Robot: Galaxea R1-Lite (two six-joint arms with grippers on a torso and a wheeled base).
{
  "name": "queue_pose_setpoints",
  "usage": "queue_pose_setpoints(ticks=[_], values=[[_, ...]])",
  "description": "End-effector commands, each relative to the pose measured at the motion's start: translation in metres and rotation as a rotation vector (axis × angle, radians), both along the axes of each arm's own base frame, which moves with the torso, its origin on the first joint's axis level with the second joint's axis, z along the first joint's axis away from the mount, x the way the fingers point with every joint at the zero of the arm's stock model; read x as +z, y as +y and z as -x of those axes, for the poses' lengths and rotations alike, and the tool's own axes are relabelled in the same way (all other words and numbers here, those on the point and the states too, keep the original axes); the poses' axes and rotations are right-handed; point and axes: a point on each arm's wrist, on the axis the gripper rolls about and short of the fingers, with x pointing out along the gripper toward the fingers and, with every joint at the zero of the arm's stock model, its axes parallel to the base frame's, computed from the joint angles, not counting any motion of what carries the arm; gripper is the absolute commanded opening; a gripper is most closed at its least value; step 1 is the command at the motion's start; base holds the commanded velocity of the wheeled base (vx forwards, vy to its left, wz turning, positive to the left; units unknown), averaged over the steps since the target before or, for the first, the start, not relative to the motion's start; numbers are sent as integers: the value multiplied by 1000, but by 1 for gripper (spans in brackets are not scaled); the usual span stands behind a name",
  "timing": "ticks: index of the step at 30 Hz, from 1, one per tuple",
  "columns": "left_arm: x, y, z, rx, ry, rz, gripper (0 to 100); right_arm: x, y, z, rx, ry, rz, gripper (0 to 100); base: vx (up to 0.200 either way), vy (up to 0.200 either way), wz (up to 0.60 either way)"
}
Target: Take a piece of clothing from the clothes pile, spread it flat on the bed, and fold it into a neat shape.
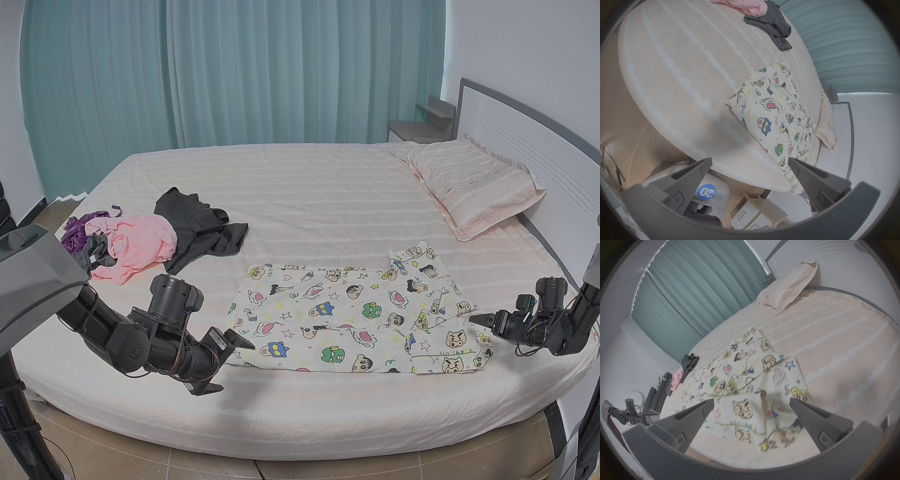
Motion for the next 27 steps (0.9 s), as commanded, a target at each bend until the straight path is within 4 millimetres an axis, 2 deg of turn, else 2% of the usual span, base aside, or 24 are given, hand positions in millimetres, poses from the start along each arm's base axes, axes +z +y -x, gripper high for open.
queue_pose_setpoints(ticks=[1, 3, 12, 14, 19, 27], values=[[2, 2, -1, 13, -5, 3, 100, 31, 27, 42, 1, -43, 2, 100, 200, 0, 0], [1, 1, -1, 11, -2, 3, 100, 36, 44, 65, -10, -45, -18, 100, 200, 0, 0], [0, 0, 1, 6, 2, 1, 100, 26, 81, 96, -97, 20, -72, 100, 200, 0, 0], [2, 0, 1, 3, -4, 3, 100, 25, 86, 100, -98, 32, -104, 100, 200, 0, 0], [0, 0, 1, 6, -8, -4, 100, 16, 93, 105, -97, 87, -140, 100, 0, 0, 0], [-2, 2, 8, 3, -15, 5, 100, 13, 95, 112, -99, 101, -170, 100, 0, 25, 0]])
